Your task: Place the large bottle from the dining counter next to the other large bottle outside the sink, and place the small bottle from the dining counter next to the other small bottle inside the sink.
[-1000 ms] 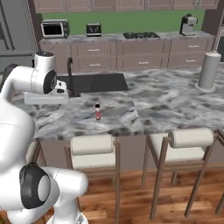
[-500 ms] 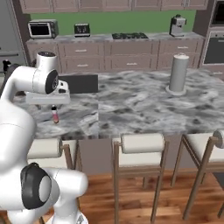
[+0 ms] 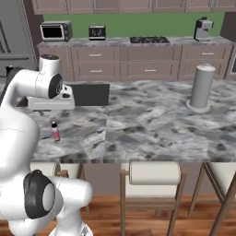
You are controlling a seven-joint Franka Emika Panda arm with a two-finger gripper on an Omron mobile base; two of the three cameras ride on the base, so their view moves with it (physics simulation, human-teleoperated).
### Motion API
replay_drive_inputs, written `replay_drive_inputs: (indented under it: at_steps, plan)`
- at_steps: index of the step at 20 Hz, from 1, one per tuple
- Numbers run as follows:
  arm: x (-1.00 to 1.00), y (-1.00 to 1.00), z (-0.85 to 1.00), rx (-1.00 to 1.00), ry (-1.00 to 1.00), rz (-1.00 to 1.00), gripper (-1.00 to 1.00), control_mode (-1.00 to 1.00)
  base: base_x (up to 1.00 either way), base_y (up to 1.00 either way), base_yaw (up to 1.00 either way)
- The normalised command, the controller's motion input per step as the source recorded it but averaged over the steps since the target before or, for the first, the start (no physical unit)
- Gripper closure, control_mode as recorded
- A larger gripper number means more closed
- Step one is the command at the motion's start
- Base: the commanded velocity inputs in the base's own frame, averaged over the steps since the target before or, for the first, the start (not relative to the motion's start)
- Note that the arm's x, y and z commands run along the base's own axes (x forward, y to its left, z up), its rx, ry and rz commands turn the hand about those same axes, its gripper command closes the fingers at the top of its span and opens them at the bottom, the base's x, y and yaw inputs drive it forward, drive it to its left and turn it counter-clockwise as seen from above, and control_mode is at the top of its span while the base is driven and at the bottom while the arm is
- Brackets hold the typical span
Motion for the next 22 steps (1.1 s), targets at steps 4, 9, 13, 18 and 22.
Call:
replay_drive_inputs:
  at_steps: [4, 9, 13, 18, 22]
  plan:
    - [0.00, 0.00, 0.00, 0.00, 0.00, 0.00, -1.00, 1.00, 0.36, 0.01, 0.13]
    - [0.00, 0.00, 0.00, 0.00, 0.00, 0.00, -1.00, 1.00, 0.00, 0.00, 0.02]
    - [0.00, 0.00, 0.00, 0.00, 0.00, 0.00, -1.00, 1.00, 0.00, 0.00, 0.00]
    - [0.00, 0.00, 0.00, 0.00, 0.00, 0.00, -1.00, 1.00, 0.00, 0.00, 0.00]
    - [0.11, 0.18, 0.00, 0.00, 0.00, 0.00, -1.00, -1.00, 0.00, 0.00, 0.00]
